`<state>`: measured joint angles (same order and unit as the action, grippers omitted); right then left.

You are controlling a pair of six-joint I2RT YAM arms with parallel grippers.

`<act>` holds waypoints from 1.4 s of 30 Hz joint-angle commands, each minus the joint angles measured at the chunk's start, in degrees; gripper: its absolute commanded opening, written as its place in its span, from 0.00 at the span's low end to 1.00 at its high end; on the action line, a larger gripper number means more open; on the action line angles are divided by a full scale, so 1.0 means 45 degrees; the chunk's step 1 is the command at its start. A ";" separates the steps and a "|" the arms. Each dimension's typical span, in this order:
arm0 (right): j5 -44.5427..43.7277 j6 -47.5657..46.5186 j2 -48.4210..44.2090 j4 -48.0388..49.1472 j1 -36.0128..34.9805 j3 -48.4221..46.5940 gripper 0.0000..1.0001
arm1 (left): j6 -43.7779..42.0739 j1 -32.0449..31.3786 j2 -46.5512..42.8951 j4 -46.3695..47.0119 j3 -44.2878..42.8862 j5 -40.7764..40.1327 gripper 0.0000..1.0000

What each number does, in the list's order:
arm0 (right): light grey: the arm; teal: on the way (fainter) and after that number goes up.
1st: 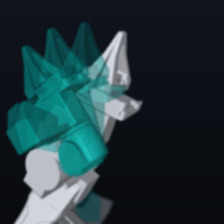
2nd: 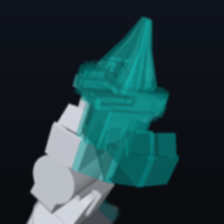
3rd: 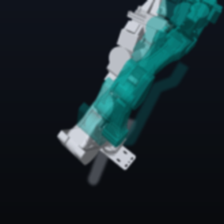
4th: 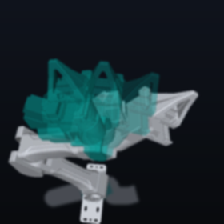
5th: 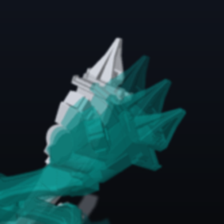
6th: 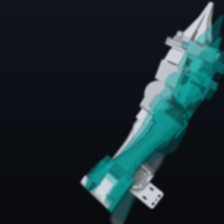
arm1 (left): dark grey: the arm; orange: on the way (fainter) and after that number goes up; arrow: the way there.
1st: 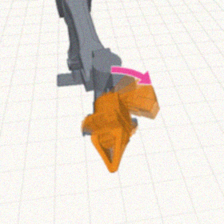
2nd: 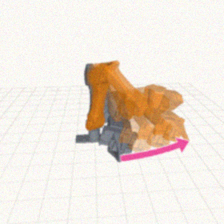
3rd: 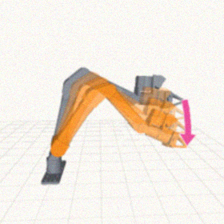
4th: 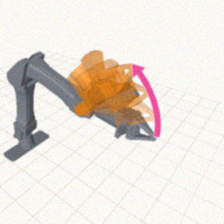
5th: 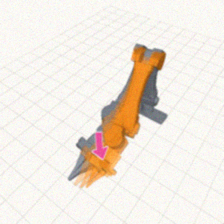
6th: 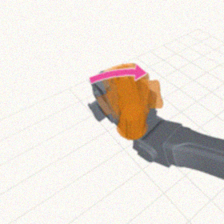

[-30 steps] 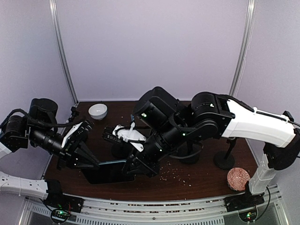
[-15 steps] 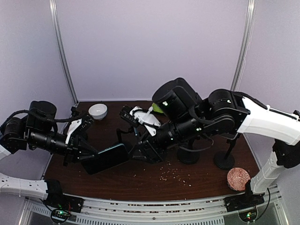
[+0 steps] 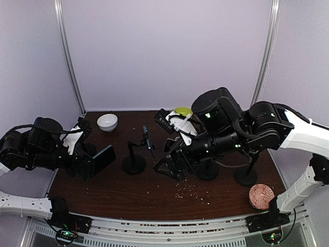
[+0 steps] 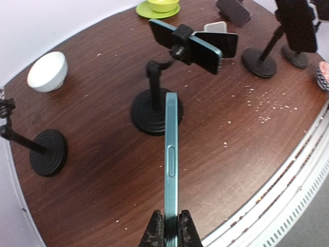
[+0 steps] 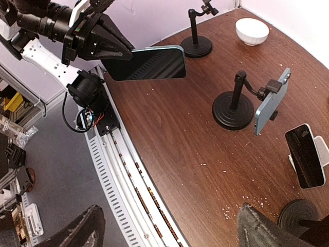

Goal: Remove the phone from the phone stand
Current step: Place the phone at the corner of the board.

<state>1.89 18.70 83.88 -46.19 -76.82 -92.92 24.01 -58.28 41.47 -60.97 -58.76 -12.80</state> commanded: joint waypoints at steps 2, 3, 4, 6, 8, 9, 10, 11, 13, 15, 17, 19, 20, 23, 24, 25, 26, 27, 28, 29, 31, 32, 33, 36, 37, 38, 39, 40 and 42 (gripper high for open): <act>-0.1523 0.0790 -0.1100 0.0865 0.0078 0.0919 0.89 | 0.2197 0.0041 -0.0073 -0.0528 0.0221 -0.3411 0.00; -0.1635 0.0872 -0.1176 0.0965 0.0061 0.1057 0.89 | 0.2562 0.0041 0.0088 -0.0806 0.0184 -0.3917 0.00; -0.1722 0.0914 -0.1254 0.1059 0.0066 0.1172 0.89 | 0.3098 0.0041 0.0309 -0.1275 0.0118 -0.4659 0.00; -0.1828 0.0989 -0.1325 0.1165 0.0063 0.1302 0.89 | 0.4194 0.0041 0.0846 -0.2198 -0.0051 -0.5568 0.00; -0.1900 0.1029 -0.1353 0.1165 0.0061 0.1296 0.88 | 0.5342 0.0041 0.1348 -0.3165 -0.0184 -0.6246 0.00; -0.1931 0.1048 -0.1369 0.1180 0.0074 0.1312 0.88 | 0.5911 0.0056 0.1562 -0.3604 -0.0201 -0.6493 0.00; -0.1942 0.1068 -0.1378 0.1173 0.0060 0.1314 0.88 | 0.6642 0.0070 0.1740 -0.4035 -0.0235 -0.6685 0.00; -0.1970 0.1097 -0.1418 0.1165 0.0069 0.1331 0.88 | 0.7065 0.0130 0.1921 -0.4367 -0.0210 -0.6829 0.00; -0.2024 0.1137 -0.1501 0.1201 0.0070 0.1422 0.88 | 0.7537 0.0448 0.2206 -0.4619 -0.0108 -0.6792 0.00; -0.2087 0.1174 -0.1610 0.1250 0.0063 0.1536 0.88 | 0.7530 0.0734 0.2384 -0.4524 -0.0008 -0.6599 0.00; -0.2134 0.1213 -0.1725 0.1276 0.0067 0.1648 0.88 | 0.7308 0.1102 0.2488 -0.4385 0.0067 -0.6440 0.00; -0.2193 0.1270 -0.1875 0.1299 0.0064 0.1778 0.88 | 0.7046 0.1686 0.2542 -0.4311 0.0183 -0.6213 0.00; -0.2241 0.1315 -0.1954 0.1332 0.0076 0.1908 0.88 | 0.6898 0.2117 0.2542 -0.4129 0.0287 -0.6006 0.00; -0.2350 0.1399 -0.2163 0.1442 0.0071 0.2179 0.88 | 0.5989 0.3317 0.2494 -0.3243 0.0715 -0.5157 0.00; -0.2402 0.1410 -0.2195 0.1456 0.0077 0.2235 0.88 | 0.5838 0.3673 0.2536 -0.3094 0.0790 -0.4999 0.00; -0.2438 0.1428 -0.2238 0.1440 0.0073 0.2262 0.88 | 0.5729 0.4038 0.2609 -0.3019 0.0856 -0.4880 0.00; -0.2499 0.1418 -0.2268 0.1406 0.0070 0.2287 0.88 | 0.5657 0.4398 0.2762 -0.3002 0.0915 -0.4713 0.00; -0.2550 0.1417 -0.2286 0.1372 0.0077 0.2317 0.88 | 0.5655 0.4763 0.2977 -0.3041 0.0981 -0.4567 0.00; -0.2598 0.1412 -0.2305 0.1344 0.0063 0.2323 0.88 | 0.5646 0.5055 0.3221 -0.3078 0.1036 -0.4467 0.00; -0.2650 0.1414 -0.2315 0.1326 0.0069 0.2343 0.88 | 0.5661 0.5326 0.3520 -0.3141 0.1062 -0.4357 0.00; -0.2714 0.1440 -0.2365 0.1315 0.0077 0.2401 0.88 | 0.5818 0.5976 0.4143 -0.3186 0.1104 -0.4045 0.00; -0.2738 0.1451 -0.2386 0.1302 0.0068 0.2407 0.88 | 0.5885 0.6176 0.4426 -0.3145 0.1115 -0.3918 0.00; -0.2766 0.1470 -0.2391 0.1301 0.0067 0.2435 0.88 | 0.5987 0.6304 0.4674 -0.3118 0.1138 -0.3888 0.00; -0.2904 0.1545 -0.2499 0.1250 0.0064 0.2509 0.88 | 0.6255 0.6549 0.5350 -0.2981 0.1365 -0.4041 0.00; -0.2945 0.1572 -0.2547 0.1248 0.0076 0.2555 0.88 | 0.6331 0.6677 0.5549 -0.2890 0.1487 -0.4015 0.00; -0.2967 0.1609 -0.2614 0.1253 0.0078 0.2631 0.88 | 0.6374 0.6811 0.5784 -0.2778 0.1585 -0.3951 0.00; -0.3019 0.1659 -0.2664 0.1270 0.0061 0.2697 0.88 | 0.6519 0.6942 0.6030 -0.2735 0.1668 -0.3965 0.00; -0.3055 0.1694 -0.2734 0.1277 0.0076 0.2773 0.88 | 0.6700 0.7015 0.6244 -0.2688 0.1761 -0.4028 0.00; -0.3122 0.1783 -0.2862 0.1272 0.0065 0.2934 0.88 | 0.7143 0.7211 0.6630 -0.2527 0.1983 -0.4092 0.00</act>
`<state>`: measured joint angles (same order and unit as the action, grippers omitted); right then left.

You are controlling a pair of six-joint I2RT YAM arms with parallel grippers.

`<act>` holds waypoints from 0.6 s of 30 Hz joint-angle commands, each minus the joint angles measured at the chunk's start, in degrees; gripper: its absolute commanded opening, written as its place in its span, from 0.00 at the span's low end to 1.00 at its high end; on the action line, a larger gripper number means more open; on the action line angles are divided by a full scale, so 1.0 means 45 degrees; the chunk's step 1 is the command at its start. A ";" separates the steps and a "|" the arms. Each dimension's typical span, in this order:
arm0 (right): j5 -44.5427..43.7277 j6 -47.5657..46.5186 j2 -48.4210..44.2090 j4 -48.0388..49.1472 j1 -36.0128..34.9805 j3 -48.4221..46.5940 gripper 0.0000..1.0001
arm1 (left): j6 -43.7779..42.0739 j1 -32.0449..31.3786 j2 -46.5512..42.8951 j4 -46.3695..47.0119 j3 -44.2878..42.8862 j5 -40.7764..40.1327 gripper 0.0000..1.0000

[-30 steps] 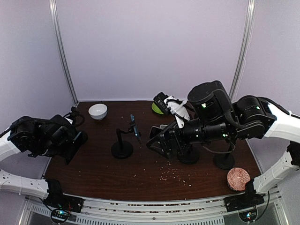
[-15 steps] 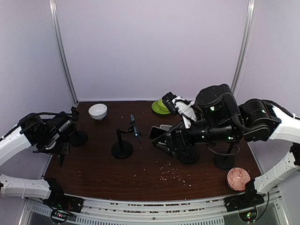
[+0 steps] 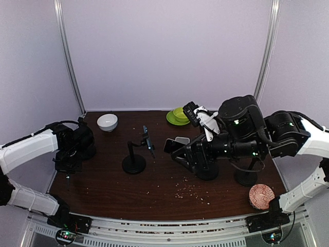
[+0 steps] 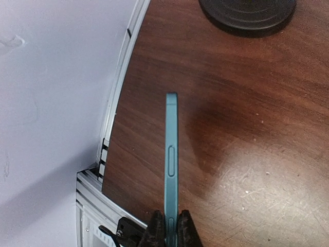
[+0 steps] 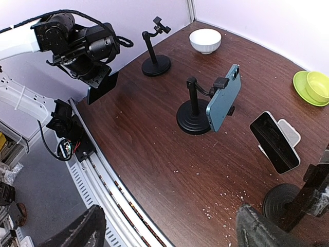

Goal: Remove the phone from the phone stand
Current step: Place the phone at the corner of the board.

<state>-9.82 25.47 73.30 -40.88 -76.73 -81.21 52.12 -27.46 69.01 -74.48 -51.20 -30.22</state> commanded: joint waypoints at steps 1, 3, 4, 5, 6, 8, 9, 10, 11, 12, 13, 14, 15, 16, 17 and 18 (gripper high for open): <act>-0.0540 0.0316 -0.0595 0.0092 0.0040 0.0383 0.88 | 0.0967 0.0522 0.0622 0.0664 0.0460 -0.0082 0.00; -0.0615 0.0364 -0.0714 0.0081 0.0050 0.0481 0.88 | 0.0998 0.0745 0.0918 0.1207 0.0690 0.0173 0.00; -0.0654 0.0388 -0.0777 0.0076 0.0048 0.0546 0.88 | 0.0984 0.0812 0.1132 0.1290 0.0703 0.0199 0.00; -0.0691 0.0437 -0.0839 0.0064 0.0043 0.0605 0.88 | 0.0997 0.0815 0.1383 0.1291 0.0637 0.0136 0.00; -0.0727 0.0443 -0.0907 0.0055 0.0057 0.0656 0.88 | 0.0984 0.0821 0.1624 0.1306 0.0577 0.0084 0.00; -0.0791 0.0490 -0.0965 0.0038 0.0055 0.0747 0.88 | 0.0845 0.0826 0.2045 0.1439 0.0460 0.0170 0.00; -0.0796 0.0506 -0.1006 0.0034 0.0056 0.0769 0.88 | 0.0863 0.0827 0.2203 0.1485 0.0401 0.0235 0.00; -0.0792 0.0496 -0.1028 0.0012 0.0046 0.0797 0.88 | 0.0902 0.0822 0.2300 0.1577 0.0379 0.0307 0.00; -0.0789 0.0511 -0.1056 -0.0008 0.0045 0.0812 0.88 | 0.0975 0.0816 0.2386 0.1713 0.0381 0.0357 0.00; -0.0805 0.0516 -0.1054 -0.0015 0.0045 0.0836 0.88 | 0.1050 0.0816 0.2518 0.1834 0.0408 0.0429 0.00; -0.0803 0.0512 -0.1054 -0.0021 0.0069 0.0837 0.88 | 0.1074 0.0820 0.2635 0.1984 0.0451 0.0485 0.00; -0.0790 0.0518 -0.1059 -0.0046 0.0058 0.0839 0.88 | 0.1109 0.0814 0.2809 0.2108 0.0507 0.0543 0.00; -0.0786 0.0522 -0.1055 -0.0066 0.0066 0.0839 0.88 | 0.1106 0.0815 0.3001 0.2221 0.0549 0.0602 0.00; -0.0795 0.0512 -0.1054 -0.0101 0.0057 0.0825 0.88 | 0.1078 0.0825 0.3191 0.2350 0.0598 0.0619 0.00; -0.0789 0.0511 -0.1071 -0.0139 0.0049 0.0821 0.88 | 0.1021 0.0812 0.3391 0.2498 0.0655 0.0662 0.00; -0.0788 0.0538 -0.1073 -0.0161 0.0065 0.0820 0.88 | 0.0975 0.0820 0.3574 0.2682 0.0702 0.0702 0.00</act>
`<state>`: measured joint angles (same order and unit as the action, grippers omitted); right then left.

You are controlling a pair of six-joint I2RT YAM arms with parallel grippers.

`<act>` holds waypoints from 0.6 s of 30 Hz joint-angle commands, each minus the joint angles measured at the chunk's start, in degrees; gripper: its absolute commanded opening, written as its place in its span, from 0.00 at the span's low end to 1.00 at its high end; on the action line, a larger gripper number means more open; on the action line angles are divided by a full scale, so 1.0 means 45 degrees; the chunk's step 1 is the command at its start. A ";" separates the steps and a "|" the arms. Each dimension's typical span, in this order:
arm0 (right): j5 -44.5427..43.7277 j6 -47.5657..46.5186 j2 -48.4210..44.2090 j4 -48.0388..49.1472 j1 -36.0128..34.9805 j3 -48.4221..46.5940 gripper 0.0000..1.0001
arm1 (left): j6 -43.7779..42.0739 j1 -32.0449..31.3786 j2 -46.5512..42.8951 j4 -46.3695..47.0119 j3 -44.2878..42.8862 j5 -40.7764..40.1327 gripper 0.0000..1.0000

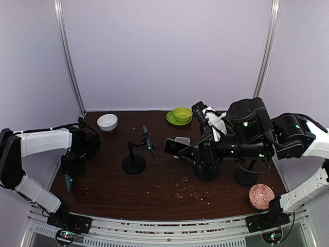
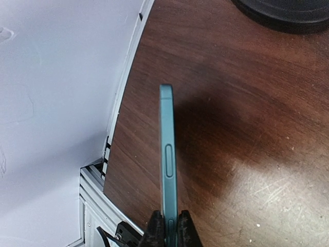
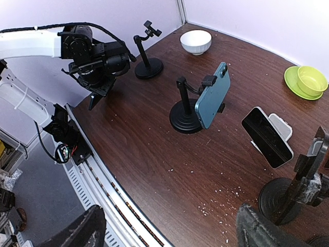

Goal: Remove the phone from the phone stand
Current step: Place the phone at the corner of the board.

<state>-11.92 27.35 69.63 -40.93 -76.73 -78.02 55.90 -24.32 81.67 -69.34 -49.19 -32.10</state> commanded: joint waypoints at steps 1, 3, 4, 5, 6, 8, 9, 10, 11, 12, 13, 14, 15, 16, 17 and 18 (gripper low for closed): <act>-0.0349 0.0123 -0.0284 -0.0166 0.0059 0.0116 0.88 | 0.0097 0.0124 0.0902 0.1691 0.0297 0.1120 0.00; -0.0392 0.0148 -0.0329 -0.0211 0.0063 0.0148 0.88 | 0.0099 0.0117 0.1186 0.1844 0.0325 0.1032 0.00; -0.0416 0.0149 -0.0349 -0.0252 0.0069 0.0138 0.88 | 0.0085 0.0116 0.1297 0.1885 0.0325 0.1011 0.00; -0.0434 0.0176 -0.0374 -0.0286 0.0077 0.0163 0.88 | 0.0042 0.0116 0.1414 0.1919 0.0325 0.1001 0.00; -0.0448 0.0206 -0.0389 -0.0298 0.0068 0.0169 0.88 | -0.0002 0.0111 0.1492 0.1968 0.0325 0.1000 0.00; -0.0460 0.0273 -0.0464 -0.0319 0.0065 0.0239 0.88 | -0.0073 0.0118 0.1663 0.2029 0.0344 0.0957 0.00; -0.0469 0.0296 -0.0493 -0.0319 0.0069 0.0288 0.88 | -0.0053 0.0121 0.1716 0.2030 0.0345 0.0899 0.00; -0.0460 0.0333 -0.0536 -0.0302 0.0070 0.0328 0.88 | -0.0041 0.0136 0.1783 0.2030 0.0345 0.0831 0.00; -0.0469 0.0377 -0.0558 -0.0300 0.0055 0.0368 0.88 | -0.0037 0.0155 0.1826 0.2050 0.0345 0.0791 0.00; -0.0475 0.0400 -0.0578 -0.0290 0.0058 0.0397 0.88 | -0.0005 0.0158 0.1831 0.2082 0.0345 0.0786 0.00; -0.0475 0.0415 -0.0588 -0.0294 0.0066 0.0413 0.88 | 0.0019 0.0177 0.1827 0.2110 0.0345 0.0790 0.01; -0.0473 0.0451 -0.0589 -0.0299 0.0062 0.0422 0.88 | 0.0032 0.0219 0.1824 0.2126 0.0335 0.0786 0.02; -0.0453 0.0468 -0.0580 -0.0314 0.0059 0.0399 0.88 | 0.0021 0.0271 0.1834 0.2128 0.0327 0.0795 0.04; -0.0460 0.0465 -0.0571 -0.0333 0.0059 0.0393 0.88 | 0.0002 0.0341 0.1842 0.2128 0.0284 0.0818 0.06; -0.0456 0.0472 -0.0555 -0.0333 0.0059 0.0376 0.88 | -0.0012 0.0396 0.1872 0.2101 0.0245 0.0823 0.08; -0.0463 0.0465 -0.0551 -0.0348 0.0061 0.0351 0.88 | 0.0023 0.0454 0.1871 0.2042 0.0215 0.0800 0.09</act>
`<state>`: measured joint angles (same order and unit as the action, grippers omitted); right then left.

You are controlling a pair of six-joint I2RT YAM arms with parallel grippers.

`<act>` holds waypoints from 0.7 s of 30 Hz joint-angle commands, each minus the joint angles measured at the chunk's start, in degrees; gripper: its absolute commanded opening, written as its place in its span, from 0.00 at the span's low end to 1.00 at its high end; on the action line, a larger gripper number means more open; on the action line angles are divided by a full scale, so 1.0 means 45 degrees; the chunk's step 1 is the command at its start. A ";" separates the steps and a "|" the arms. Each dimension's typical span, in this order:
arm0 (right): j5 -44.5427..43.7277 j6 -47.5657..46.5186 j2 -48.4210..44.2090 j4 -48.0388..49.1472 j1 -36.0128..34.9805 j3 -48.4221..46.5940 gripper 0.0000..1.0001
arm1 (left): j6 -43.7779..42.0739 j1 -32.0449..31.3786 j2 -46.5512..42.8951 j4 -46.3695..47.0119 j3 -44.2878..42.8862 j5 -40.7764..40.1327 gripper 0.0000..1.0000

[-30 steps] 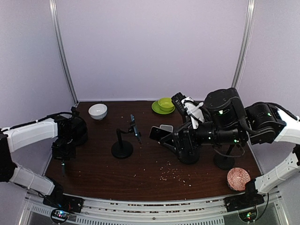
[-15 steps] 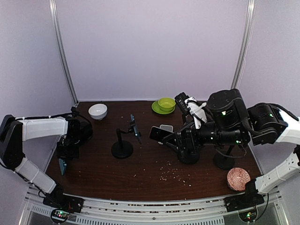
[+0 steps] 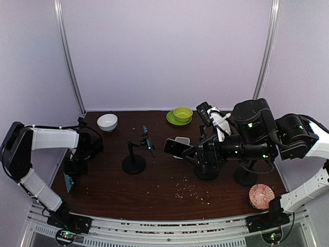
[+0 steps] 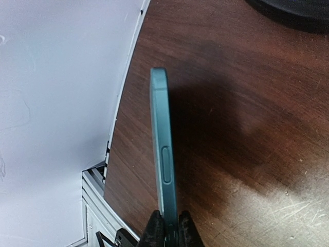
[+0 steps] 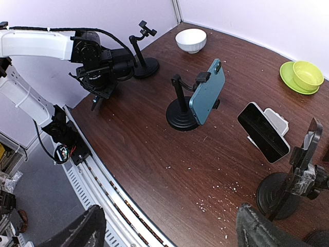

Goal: Remove the phone from the phone stand
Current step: Place the phone at the corner of the board.

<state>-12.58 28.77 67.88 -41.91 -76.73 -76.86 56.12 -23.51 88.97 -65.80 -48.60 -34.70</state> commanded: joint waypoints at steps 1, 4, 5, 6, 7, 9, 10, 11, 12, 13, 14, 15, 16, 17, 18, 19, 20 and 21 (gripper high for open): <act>-0.0343 0.0151 -0.0140 -0.0133 0.0057 0.0074 0.88 | -0.0029 0.0355 0.0249 0.1203 0.0032 0.1365 0.11; -0.0391 0.0169 -0.0142 -0.0105 0.0064 0.0039 0.88 | 0.0024 0.0589 0.0192 0.1131 0.0032 0.1382 0.14; -0.0408 0.0185 -0.0157 -0.0082 0.0059 0.0062 0.88 | 0.0014 0.0641 0.0137 0.1168 0.0064 0.1392 0.14; -0.0425 0.0202 -0.0161 -0.0080 0.0059 0.0090 0.88 | -0.0007 0.0693 0.0098 0.1197 0.0085 0.1425 0.15; -0.0420 0.0231 -0.0157 -0.0061 0.0054 0.0088 0.88 | -0.0024 0.0746 0.0069 0.1218 0.0105 0.1454 0.16; -0.0453 0.0271 -0.0181 -0.0052 0.0068 0.0107 0.88 | -0.0021 0.0822 0.0019 0.1271 0.0149 0.1532 0.18; -0.0482 0.0269 -0.0198 -0.0060 0.0050 0.0119 0.88 | -0.0038 0.0848 -0.0012 0.1264 0.0172 0.1538 0.18; -0.0495 0.0281 -0.0225 -0.0061 0.0048 0.0143 0.88 | -0.0042 0.0871 -0.0045 0.1263 0.0189 0.1512 0.18; -0.0519 0.0316 -0.0238 -0.0061 0.0045 0.0163 0.88 | -0.0053 0.0876 -0.0071 0.1263 0.0194 0.1501 0.18; -0.0539 0.0309 -0.0267 -0.0044 0.0067 0.0192 0.88 | -0.0057 0.0869 -0.0138 0.1256 0.0211 0.1505 0.18; -0.0559 0.0322 -0.0320 -0.0028 0.0060 0.0221 0.88 | -0.0057 0.0886 -0.0217 0.1262 0.0223 0.1515 0.19; -0.0573 0.0346 -0.0343 -0.0013 0.0064 0.0256 0.88 | -0.0067 0.0897 -0.0305 0.1287 0.0247 0.1575 0.21; -0.0587 0.0378 -0.0399 -0.0004 0.0074 0.0294 0.88 | -0.0085 0.0899 -0.0377 0.1342 0.0277 0.1636 0.23; -0.0611 0.0397 -0.0441 0.0012 0.0061 0.0343 0.88 | -0.0078 0.0899 -0.0494 0.1400 0.0314 0.1719 0.24; -0.0616 0.0434 -0.0490 0.0033 0.0064 0.0418 0.88 | -0.0084 0.0899 -0.0600 0.1519 0.0370 0.1825 0.27; -0.0617 0.0467 -0.0552 0.0072 0.0059 0.0493 0.88 | -0.0070 0.0889 -0.0700 0.1634 0.0460 0.1948 0.29; -0.0620 0.0516 -0.0584 0.0102 0.0059 0.0546 0.88 | -0.0064 0.0903 -0.0817 0.1719 0.0535 0.2056 0.31; -0.0625 0.0544 -0.0605 0.0100 0.0076 0.0587 0.88 | -0.0065 0.0899 -0.0934 0.1786 0.0642 0.2141 0.33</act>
<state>-13.78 30.06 66.89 -41.80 -76.73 -75.42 55.61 -19.90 87.39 -59.61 -47.18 -27.09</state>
